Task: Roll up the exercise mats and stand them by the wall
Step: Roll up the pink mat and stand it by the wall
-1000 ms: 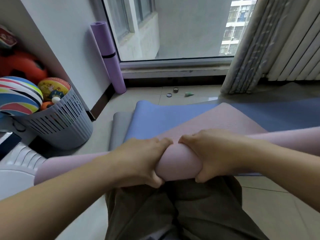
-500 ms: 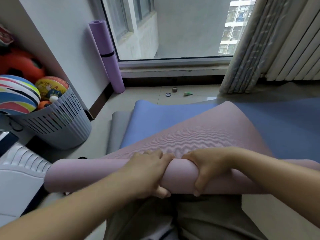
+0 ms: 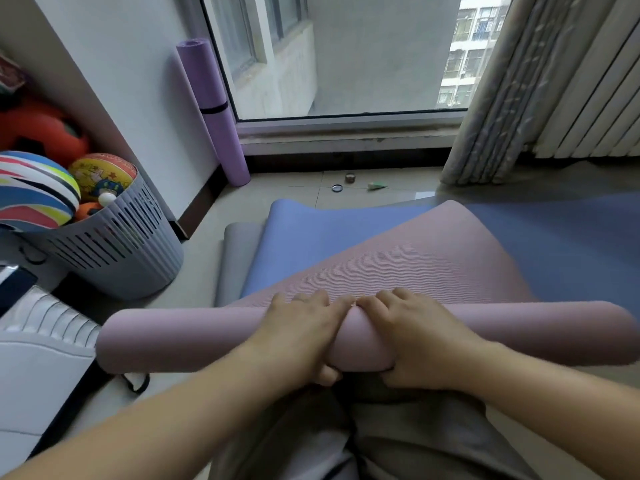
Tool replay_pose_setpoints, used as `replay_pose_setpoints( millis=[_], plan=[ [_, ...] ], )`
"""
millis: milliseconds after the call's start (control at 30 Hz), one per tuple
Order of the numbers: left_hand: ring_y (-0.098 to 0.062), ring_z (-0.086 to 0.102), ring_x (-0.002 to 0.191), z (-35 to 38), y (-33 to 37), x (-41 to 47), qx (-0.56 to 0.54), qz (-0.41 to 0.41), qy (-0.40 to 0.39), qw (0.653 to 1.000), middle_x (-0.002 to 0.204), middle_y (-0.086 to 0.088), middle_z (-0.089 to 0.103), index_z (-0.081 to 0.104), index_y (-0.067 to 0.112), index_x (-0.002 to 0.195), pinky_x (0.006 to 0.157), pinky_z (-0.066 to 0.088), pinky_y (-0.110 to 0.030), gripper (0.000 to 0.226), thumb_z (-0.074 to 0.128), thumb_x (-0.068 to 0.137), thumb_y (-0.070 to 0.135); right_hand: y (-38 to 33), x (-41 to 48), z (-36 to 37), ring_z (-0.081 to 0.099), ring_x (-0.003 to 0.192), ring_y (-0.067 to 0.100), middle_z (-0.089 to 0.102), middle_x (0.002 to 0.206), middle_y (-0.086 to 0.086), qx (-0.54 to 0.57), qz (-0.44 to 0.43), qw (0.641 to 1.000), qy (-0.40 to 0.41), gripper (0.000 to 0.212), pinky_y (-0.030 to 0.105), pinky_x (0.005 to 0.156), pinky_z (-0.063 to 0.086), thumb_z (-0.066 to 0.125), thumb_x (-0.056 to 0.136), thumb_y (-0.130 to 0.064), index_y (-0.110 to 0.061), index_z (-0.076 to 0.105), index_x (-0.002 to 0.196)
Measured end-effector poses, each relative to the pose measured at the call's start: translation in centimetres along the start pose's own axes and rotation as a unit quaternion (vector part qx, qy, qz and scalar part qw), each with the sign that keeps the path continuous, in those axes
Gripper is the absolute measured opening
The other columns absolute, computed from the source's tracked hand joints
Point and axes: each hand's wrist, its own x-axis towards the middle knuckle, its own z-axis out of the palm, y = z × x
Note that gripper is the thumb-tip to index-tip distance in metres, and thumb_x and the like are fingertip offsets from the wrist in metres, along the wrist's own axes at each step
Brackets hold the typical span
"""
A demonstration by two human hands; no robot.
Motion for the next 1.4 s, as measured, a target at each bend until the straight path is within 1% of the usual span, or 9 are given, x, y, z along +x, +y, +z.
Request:
replay_pose_setpoints(
  millis=[133, 267, 500, 633, 767, 1033, 1233, 1300, 1400],
  plan=[
    [-0.031, 0.061, 0.095, 1.8, 0.8, -0.3, 0.068, -0.004, 0.082, 0.994, 0.116, -0.006, 0.056, 0.026, 0.025, 0.14, 0.085, 0.048, -0.046, 0.107, 0.08, 0.05, 0.043, 1.4, 2.0, -1.2, 0.056, 0.099, 0.018, 0.059, 0.114, -0.004, 0.056, -0.01, 0.995, -0.076, 0.074, 0.032, 0.081, 0.047, 0.076, 0.062, -0.049, -0.022, 0.045, 0.123],
    [-0.025, 0.049, 0.114, 0.3, -0.1, 0.9, 0.043, -0.013, 0.069, 0.997, 0.128, 0.0, 0.046, 0.012, 0.032, 0.147, 0.096, 0.037, -0.038, 0.094, 0.067, 0.071, 0.044, 2.2, 4.0, -3.1, 0.055, 0.099, 0.015, 0.059, 0.112, -0.006, 0.117, 0.001, 0.98, -0.159, 0.077, 0.03, 0.085, 0.046, 0.084, 0.062, -0.043, -0.023, 0.046, 0.126],
    [-0.024, 0.053, 0.106, -3.8, 0.0, -2.0, 0.087, 0.029, 0.052, 0.994, 0.119, 0.001, 0.048, 0.009, 0.032, 0.143, 0.088, 0.037, -0.037, 0.094, 0.065, 0.07, 0.054, 1.8, 1.8, -5.8, 0.054, 0.097, 0.007, 0.059, 0.11, -0.015, 0.166, -0.059, 0.971, -0.159, 0.072, 0.026, 0.088, 0.045, 0.083, 0.064, -0.046, -0.031, 0.048, 0.125],
    [-0.026, 0.052, 0.11, -0.6, 1.6, -3.6, 0.012, 0.025, -0.024, 0.999, 0.124, -0.001, 0.048, 0.009, 0.034, 0.145, 0.09, 0.038, -0.036, 0.099, 0.07, 0.069, 0.049, -0.1, 0.8, -2.9, 0.055, 0.1, 0.008, 0.059, 0.115, -0.014, 0.174, -0.076, 0.957, -0.221, 0.073, 0.03, 0.09, 0.047, 0.083, 0.063, -0.045, -0.032, 0.047, 0.125],
    [-0.023, 0.053, 0.109, 0.6, 0.9, -3.6, -0.041, 0.023, -0.007, 0.999, 0.122, 0.002, 0.051, 0.015, 0.038, 0.143, 0.086, 0.04, -0.032, 0.094, 0.069, 0.067, 0.049, -0.1, 1.1, -2.6, 0.053, 0.1, 0.009, 0.057, 0.116, -0.012, 0.164, -0.067, 0.957, -0.229, 0.073, 0.029, 0.088, 0.046, 0.082, 0.065, -0.047, -0.032, 0.045, 0.126],
    [-0.007, 0.056, 0.106, -0.8, -2.2, -1.6, -0.211, 0.021, -0.154, 0.965, 0.12, 0.021, 0.058, 0.034, 0.052, 0.125, 0.094, 0.047, -0.035, 0.074, 0.075, 0.063, 0.055, -2.2, -1.4, -0.6, 0.049, 0.11, 0.02, 0.047, 0.125, -0.005, -0.005, -0.038, 0.998, -0.043, 0.086, 0.038, 0.092, 0.043, 0.067, 0.064, -0.062, -0.027, 0.032, 0.134],
    [-0.024, 0.051, 0.112, 1.1, 0.2, -2.2, 0.022, 0.013, 0.015, 1.0, 0.122, 0.001, 0.048, 0.009, 0.036, 0.144, 0.095, 0.04, -0.041, 0.099, 0.069, 0.067, 0.053, -0.4, 1.3, -2.3, 0.057, 0.099, 0.015, 0.06, 0.116, -0.007, 0.076, -0.026, 0.988, -0.128, 0.083, 0.033, 0.082, 0.048, 0.077, 0.057, -0.062, -0.027, 0.043, 0.124],
    [-0.024, 0.051, 0.112, 1.4, 0.1, -2.0, 0.0, 0.008, 0.016, 1.0, 0.121, 0.001, 0.05, 0.01, 0.038, 0.143, 0.095, 0.04, -0.041, 0.098, 0.068, 0.066, 0.053, -0.5, 1.3, -2.1, 0.056, 0.102, 0.016, 0.058, 0.119, -0.006, 0.062, -0.014, 0.991, -0.12, 0.085, 0.034, 0.085, 0.048, 0.077, 0.057, -0.063, -0.026, 0.042, 0.126],
    [-0.018, 0.055, 0.109, 0.9, -1.7, -1.0, -0.131, 0.016, -0.029, 0.991, 0.122, 0.009, 0.056, 0.023, 0.047, 0.139, 0.091, 0.046, -0.039, 0.092, 0.068, 0.06, 0.056, -1.3, 0.0, -0.3, 0.054, 0.108, 0.024, 0.053, 0.122, 0.0, -0.033, 0.0, 0.999, -0.001, 0.09, 0.041, 0.089, 0.045, 0.07, 0.063, -0.061, -0.02, 0.035, 0.136]
  ],
)
